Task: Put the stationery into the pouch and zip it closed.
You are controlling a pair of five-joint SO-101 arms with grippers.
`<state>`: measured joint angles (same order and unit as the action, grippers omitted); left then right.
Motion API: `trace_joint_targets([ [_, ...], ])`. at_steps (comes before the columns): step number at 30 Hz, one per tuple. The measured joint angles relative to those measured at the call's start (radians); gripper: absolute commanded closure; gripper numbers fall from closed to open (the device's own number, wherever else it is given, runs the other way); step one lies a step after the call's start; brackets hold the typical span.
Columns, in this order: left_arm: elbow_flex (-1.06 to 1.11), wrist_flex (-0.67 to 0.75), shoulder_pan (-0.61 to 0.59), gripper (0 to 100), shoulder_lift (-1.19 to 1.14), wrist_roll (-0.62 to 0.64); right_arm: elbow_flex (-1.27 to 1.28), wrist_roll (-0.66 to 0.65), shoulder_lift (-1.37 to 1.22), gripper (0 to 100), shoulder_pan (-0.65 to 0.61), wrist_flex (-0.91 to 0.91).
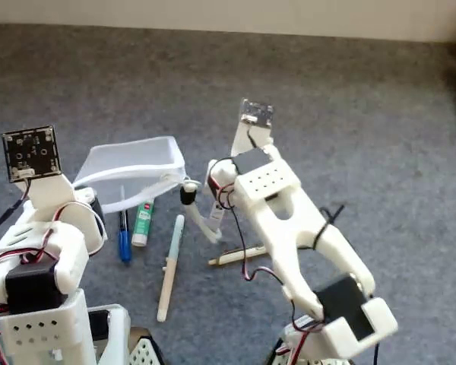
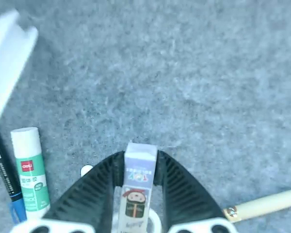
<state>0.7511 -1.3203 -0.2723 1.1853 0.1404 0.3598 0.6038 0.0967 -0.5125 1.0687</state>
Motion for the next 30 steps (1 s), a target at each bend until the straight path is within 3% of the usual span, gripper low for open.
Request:
trace_joint_targets([
  [15,-0.434,-0.14,0.204,99,-0.48,-0.002,0.061,-0.005,0.264,99.4,0.199,0.0],
  [24,-0.652,-0.169,0.299,99,-0.727,0.041,0.152,-0.005,0.399,99.4,0.219,-0.002],
  [30,-0.718,-0.169,0.299,99,-0.812,0.092,0.305,-0.017,0.565,99.4,0.219,-0.135],
])
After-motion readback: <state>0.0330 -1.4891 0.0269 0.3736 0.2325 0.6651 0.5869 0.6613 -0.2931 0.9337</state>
